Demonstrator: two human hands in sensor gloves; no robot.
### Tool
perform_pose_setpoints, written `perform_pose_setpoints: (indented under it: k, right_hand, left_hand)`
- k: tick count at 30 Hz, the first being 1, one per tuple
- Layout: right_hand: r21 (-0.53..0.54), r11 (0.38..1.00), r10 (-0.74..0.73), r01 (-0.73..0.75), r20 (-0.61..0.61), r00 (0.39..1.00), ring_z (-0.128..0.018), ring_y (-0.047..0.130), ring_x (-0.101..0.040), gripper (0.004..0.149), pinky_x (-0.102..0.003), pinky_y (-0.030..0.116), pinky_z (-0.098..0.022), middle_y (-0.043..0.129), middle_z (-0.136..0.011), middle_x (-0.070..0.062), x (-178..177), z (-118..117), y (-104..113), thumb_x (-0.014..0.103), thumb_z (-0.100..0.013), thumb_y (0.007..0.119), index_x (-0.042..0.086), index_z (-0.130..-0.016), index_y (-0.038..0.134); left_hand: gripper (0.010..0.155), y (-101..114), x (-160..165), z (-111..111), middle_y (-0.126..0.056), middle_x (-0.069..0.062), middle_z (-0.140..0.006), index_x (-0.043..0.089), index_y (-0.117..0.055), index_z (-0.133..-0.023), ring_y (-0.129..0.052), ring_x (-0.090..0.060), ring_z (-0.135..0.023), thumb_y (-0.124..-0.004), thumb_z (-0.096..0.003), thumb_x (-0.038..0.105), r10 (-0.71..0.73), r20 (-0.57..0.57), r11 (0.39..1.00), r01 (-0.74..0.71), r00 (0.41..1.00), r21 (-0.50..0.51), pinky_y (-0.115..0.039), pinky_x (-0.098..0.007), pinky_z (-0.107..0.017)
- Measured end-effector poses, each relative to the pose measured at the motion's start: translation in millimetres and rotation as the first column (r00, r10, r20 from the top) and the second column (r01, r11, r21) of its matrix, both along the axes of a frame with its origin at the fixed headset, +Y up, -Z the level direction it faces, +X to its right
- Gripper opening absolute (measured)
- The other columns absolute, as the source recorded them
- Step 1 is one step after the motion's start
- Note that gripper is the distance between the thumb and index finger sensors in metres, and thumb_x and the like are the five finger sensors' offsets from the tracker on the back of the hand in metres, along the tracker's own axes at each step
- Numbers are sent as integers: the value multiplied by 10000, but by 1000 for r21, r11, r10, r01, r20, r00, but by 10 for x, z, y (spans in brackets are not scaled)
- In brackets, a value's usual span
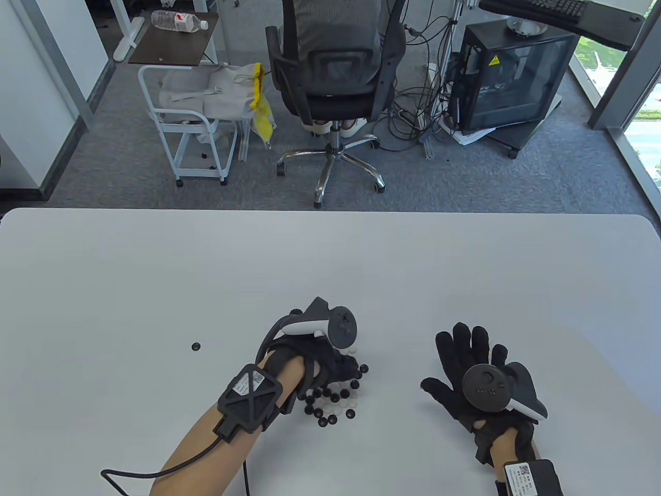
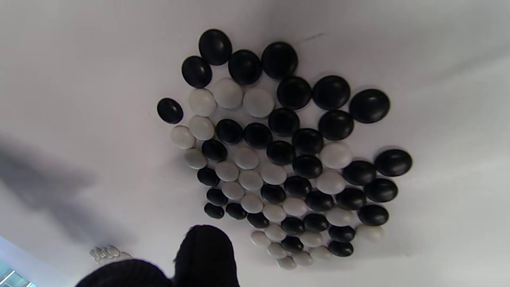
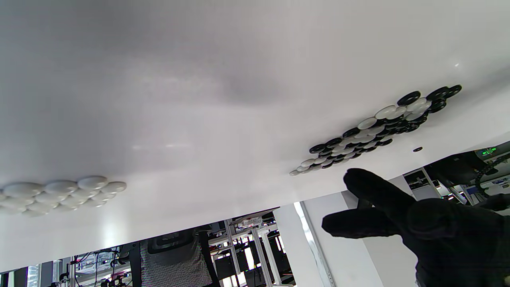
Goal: Go stone sorting task
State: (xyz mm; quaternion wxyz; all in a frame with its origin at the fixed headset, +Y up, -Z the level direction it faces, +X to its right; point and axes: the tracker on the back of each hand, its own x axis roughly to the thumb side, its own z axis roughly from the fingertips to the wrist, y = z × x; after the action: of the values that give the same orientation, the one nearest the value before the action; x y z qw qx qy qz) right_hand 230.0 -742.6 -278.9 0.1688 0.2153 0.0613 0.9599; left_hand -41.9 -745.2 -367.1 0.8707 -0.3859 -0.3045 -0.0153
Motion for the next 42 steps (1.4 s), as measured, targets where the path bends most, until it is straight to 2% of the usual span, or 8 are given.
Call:
perform_pose_setpoints:
  k: [7,9,11,14,18,24,35,42]
  right_hand:
    - [-4,1000,-4,4,2,1000,-929,-28,-675,860,-887,69,-539,19,-1101,-441,15,0,5,521,-612,538,-34,-1151,162]
    - [-8,1000,-1,1,2,1000,-929,-27,-674,862,-886,70,-539,19,-1100,-441,14,-1,-3,523,-611,538,-33,-1150,161]
    - [-13,1000,3,-3,3,1000,-928,-27,-674,866,-886,69,-539,18,-1100,-442,13,-3,-12,525,-609,540,-33,-1150,159]
    - [-18,1000,8,-8,6,1000,-927,-27,-676,865,-887,69,-538,17,-1100,-441,18,-6,-19,524,-609,539,-34,-1150,159]
    - [-17,1000,5,-4,13,1000,-928,-27,-676,864,-887,68,-539,16,-1100,-441,39,-3,-10,524,-610,539,-33,-1150,159]
    - [-30,1000,7,-7,11,1000,-928,-27,-675,866,-887,69,-538,16,-1098,-444,54,-21,-31,524,-611,540,-34,-1149,154]
    - [-32,999,18,-18,2,1000,-929,-26,-674,860,-887,69,-538,18,-1099,-444,32,-26,-40,522,-613,541,-32,-1152,164]
    - [-21,1000,10,-10,2,1000,-931,-23,-676,861,-888,72,-539,24,-1101,-442,33,-26,-37,521,-612,549,-32,-1153,171]
  left_hand:
    - [679,-261,209,-107,184,-164,-1086,407,-453,-1133,221,-482,-906,-474,-474,570,-42,18,998,43,999,-34,51,-789,-491]
    - [676,-282,236,-210,197,-160,-1081,420,-436,-1132,233,-479,-903,-469,-474,570,-35,-27,999,34,999,-31,57,-789,-494]
    - [676,-291,240,-368,219,-160,-1079,426,-431,-1136,247,-481,-900,-459,-476,568,-21,-102,1000,20,995,-10,64,-791,-499]
    - [684,-285,166,-601,228,-154,-1080,413,-454,-1144,259,-483,-896,-450,-478,569,3,-239,1000,-10,971,-29,71,-789,-498]
    - [686,-195,-141,-836,214,-149,-1090,374,-521,-1138,250,-487,-903,-463,-484,571,-81,-380,996,87,921,-2,70,-787,-498]
    - [682,-101,-756,-902,162,-145,-1108,339,-596,-1121,213,-492,-918,-490,-485,562,-199,-497,977,212,845,-31,53,-784,-506]
    - [688,-43,-2041,-637,79,-143,-1117,307,-697,-1094,148,-497,-932,-536,-474,555,-283,-662,956,259,695,-137,7,-783,-517]
    - [695,-40,-2463,-506,81,-141,-1115,302,-698,-1098,148,-496,-932,-537,-472,555,-300,-721,950,266,624,-165,7,-783,-518]
